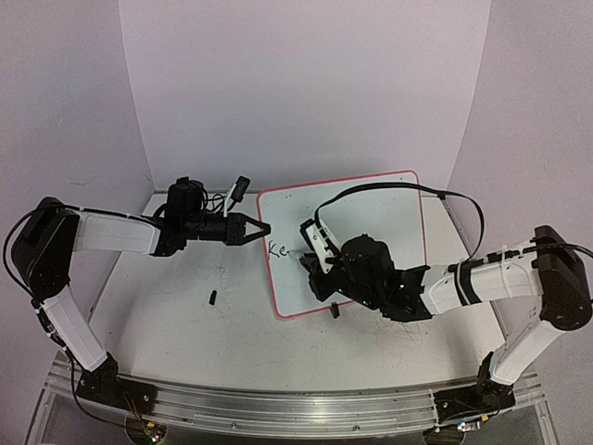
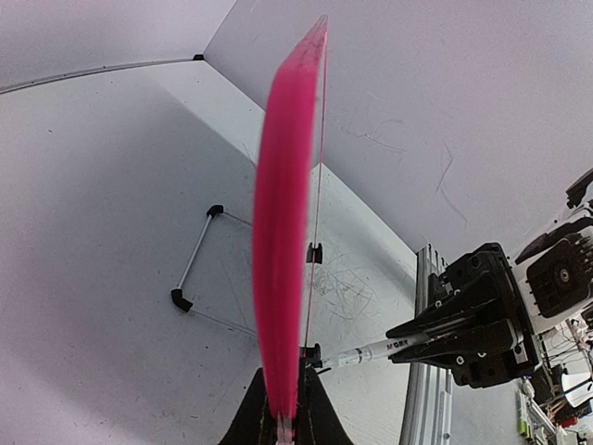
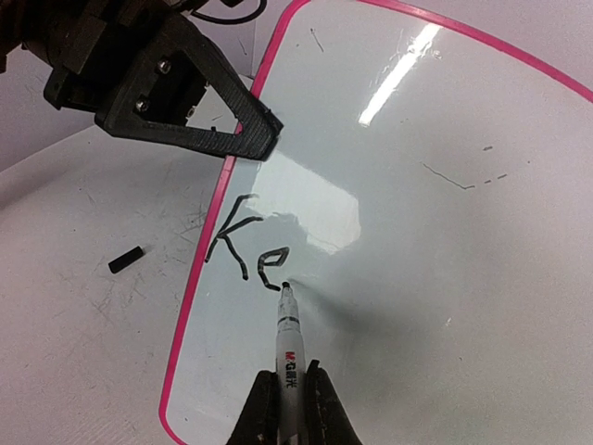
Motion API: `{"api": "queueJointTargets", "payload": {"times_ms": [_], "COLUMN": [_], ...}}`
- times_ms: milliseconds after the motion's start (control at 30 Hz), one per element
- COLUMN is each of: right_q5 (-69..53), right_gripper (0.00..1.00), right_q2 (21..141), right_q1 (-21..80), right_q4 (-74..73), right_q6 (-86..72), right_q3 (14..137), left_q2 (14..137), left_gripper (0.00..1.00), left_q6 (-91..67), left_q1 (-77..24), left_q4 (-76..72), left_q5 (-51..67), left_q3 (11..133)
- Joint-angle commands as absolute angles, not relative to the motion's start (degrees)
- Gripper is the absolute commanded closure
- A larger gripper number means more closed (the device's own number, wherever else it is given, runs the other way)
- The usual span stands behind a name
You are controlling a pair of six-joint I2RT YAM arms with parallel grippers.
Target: Write a sentence on the whiteboard
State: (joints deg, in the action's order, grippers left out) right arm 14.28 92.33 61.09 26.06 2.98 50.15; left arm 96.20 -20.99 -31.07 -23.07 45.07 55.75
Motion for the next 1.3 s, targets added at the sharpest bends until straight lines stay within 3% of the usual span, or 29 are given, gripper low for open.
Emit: {"api": "queueJointTargets", "payload": {"times_ms": [0,1267], "right_q5": [15.8,20.9], "right_gripper": [1.00,1.00], "right_q2": [93.3,93.9], "right_q1": [60.9,60.1], "right_q4": [27.2,29.2], "right_q6": [2.8,1.3], "right_q3": [53.1,53.2], "left_q2": [94.6,94.4], "left_gripper": [0.92,0.92], "left_q6": [-19.7,-19.7], "left_q1": [-31.0,-31.0], "left_q4": [-25.7,-25.6], "left_q5": [45.4,45.5], "left_q3": [56.2,56.1]}}
